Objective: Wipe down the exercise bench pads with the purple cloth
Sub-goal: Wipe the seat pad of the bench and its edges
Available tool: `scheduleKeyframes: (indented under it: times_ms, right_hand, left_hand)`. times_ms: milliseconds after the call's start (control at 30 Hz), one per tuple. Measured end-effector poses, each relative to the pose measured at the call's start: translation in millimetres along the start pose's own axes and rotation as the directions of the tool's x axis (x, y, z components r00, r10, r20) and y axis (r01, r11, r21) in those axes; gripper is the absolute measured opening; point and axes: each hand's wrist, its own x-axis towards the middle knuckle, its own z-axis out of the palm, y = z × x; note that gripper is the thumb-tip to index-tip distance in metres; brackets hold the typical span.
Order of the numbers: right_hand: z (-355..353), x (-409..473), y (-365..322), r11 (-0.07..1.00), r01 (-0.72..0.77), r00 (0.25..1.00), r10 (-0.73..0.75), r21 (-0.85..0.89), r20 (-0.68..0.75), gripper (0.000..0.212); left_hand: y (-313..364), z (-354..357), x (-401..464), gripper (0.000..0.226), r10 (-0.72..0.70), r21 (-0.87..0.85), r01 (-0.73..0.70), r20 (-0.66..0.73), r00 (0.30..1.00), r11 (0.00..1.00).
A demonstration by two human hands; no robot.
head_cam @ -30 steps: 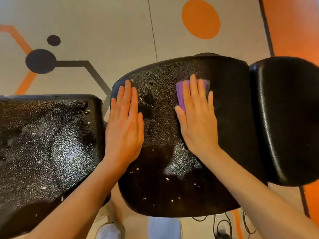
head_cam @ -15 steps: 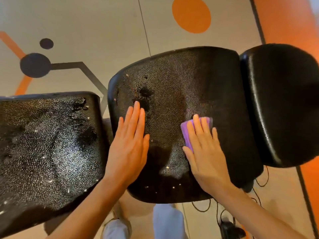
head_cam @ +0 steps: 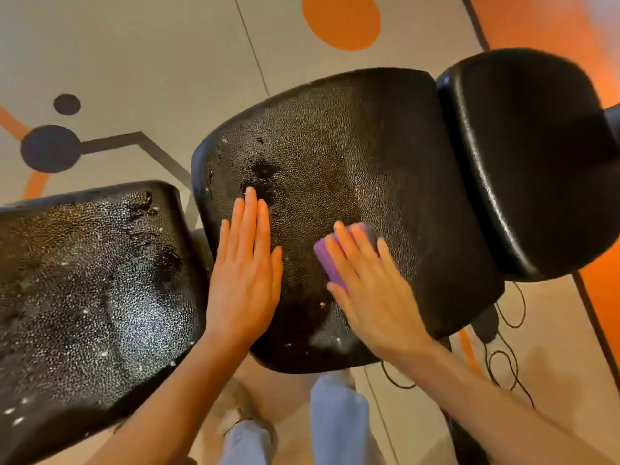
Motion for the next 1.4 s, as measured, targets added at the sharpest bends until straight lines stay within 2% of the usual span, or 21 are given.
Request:
scheduleKeyframes:
  times_ms: [67, 133, 167, 267, 367, 433, 500, 533, 567, 600, 667, 733, 800, 867, 933, 967, 1067, 1167, 1233, 1333, 1400]
  right_hand:
    - [-15, 54, 13, 0.962, -0.271, 0.957, 0.273, 0.036, -0.099, 0.058]
    - [-18, 74, 3, 0.873, -0.475, 0.857, 0.488, 0.113, -0.166, 0.059]
    - [-11, 62, -12, 0.871, -0.477, 0.854, 0.491, 0.118, -0.173, 0.058]
    - [10, -25, -69, 0.971, -0.228, 0.971, 0.232, 0.070, -0.054, 0.060]
    - [14, -41, -48, 0.999, -0.041, 0.999, 0.042, 0.012, -0.026, 0.060]
    - [2, -6, -11, 0.968, -0.246, 0.968, 0.242, -0.060, -0.060, 0.059]
    - [-11, 22, 5, 0.828, -0.552, 0.818, 0.561, 0.097, -0.130, 0.059]
    - [-10, 23, -7, 0.768, -0.618, 0.757, 0.639, 0.168, -0.139, 0.059]
    - [-5, 14, -28, 0.765, -0.619, 0.754, 0.642, 0.178, -0.139, 0.060]
    - [3, -3, -54, 0.819, -0.552, 0.813, 0.570, 0.157, -0.116, 0.061]
    - [12, -40, -89, 0.950, -0.297, 0.951, 0.304, 0.100, -0.064, 0.060]
    - [17, -55, -65, 0.991, -0.119, 0.991, 0.123, 0.060, -0.054, 0.059]
    - [13, -57, -17, 0.967, -0.253, 0.966, 0.252, -0.028, -0.050, 0.059]
    - [4, -58, 19, 0.841, -0.540, 0.839, 0.541, 0.034, -0.064, 0.058]
    - [-1, -54, 8, 0.709, -0.694, 0.704, 0.704, 0.120, -0.089, 0.059]
    - [2, -52, -13, 0.713, -0.688, 0.706, 0.701, 0.137, -0.105, 0.060]
    - [13, -53, -90, 0.938, -0.319, 0.941, 0.331, 0.136, -0.072, 0.062]
    - [18, -65, -68, 0.995, -0.038, 0.997, 0.045, 0.093, -0.070, 0.058]
    - [16, -74, -15, 0.988, -0.155, 0.985, 0.156, 0.022, -0.072, 0.057]
    - [0, -75, 12, 0.870, -0.488, 0.868, 0.492, 0.063, -0.070, 0.060]
    - [6, -64, -31, 0.922, -0.372, 0.923, 0.380, 0.107, -0.064, 0.061]
  left_hand:
    - [0, 1, -1, 0.060, 0.007, 0.003, -0.007, -0.006, 1.000, 1.000]
    - [0, 2, -2, 0.060, 0.014, 0.003, -0.014, -0.018, 1.000, 1.000]
    - [-1, 2, -2, 0.059, 0.018, 0.003, -0.018, -0.021, 1.000, 1.000]
    - [-1, 1, -1, 0.058, 0.020, -0.006, -0.021, -0.022, 1.000, 1.000]
    - [-1, 1, -1, 0.058, 0.021, -0.006, -0.021, -0.028, 0.999, 1.000]
    - [0, 0, -1, 0.058, 0.020, -0.008, -0.020, -0.030, 0.999, 1.000]
    - [0, 1, -1, 0.058, 0.018, -0.014, -0.018, -0.036, 0.999, 1.000]
    - [0, 1, -2, 0.058, 0.018, -0.017, -0.019, -0.034, 0.999, 1.000]
    - [0, 0, -2, 0.058, 0.017, -0.020, -0.018, -0.029, 0.999, 1.000]
    - [0, 0, -2, 0.059, 0.017, -0.021, -0.018, -0.028, 0.999, 1.000]
    - [-1, 1, -1, 0.059, 0.026, -0.015, -0.026, -0.034, 0.999, 1.000]
    - [-1, 1, -2, 0.058, 0.029, -0.008, -0.030, -0.033, 0.999, 1.000]
    - [-1, 1, -2, 0.058, 0.028, -0.014, -0.028, -0.033, 0.999, 1.000]
    - [-1, 1, -2, 0.058, 0.028, -0.015, -0.028, -0.042, 0.999, 0.999]
    - [0, 1, -3, 0.058, 0.027, -0.017, -0.028, -0.050, 0.998, 0.999]
    - [0, 1, -3, 0.058, 0.027, -0.016, -0.027, -0.052, 0.998, 0.999]
    - [0, 2, -2, 0.058, 0.024, -0.005, -0.024, -0.051, 0.998, 1.000]
    - [0, 2, -2, 0.058, 0.028, 0.017, -0.027, -0.042, 0.999, 0.999]
    - [1, 0, -2, 0.058, 0.020, 0.005, -0.020, -0.043, 0.999, 1.000]
    - [3, -2, -2, 0.059, 0.005, -0.005, -0.005, -0.040, 0.999, 1.000]
    - [3, -5, -1, 0.060, 0.002, -0.005, -0.002, -0.018, 1.000, 1.000]
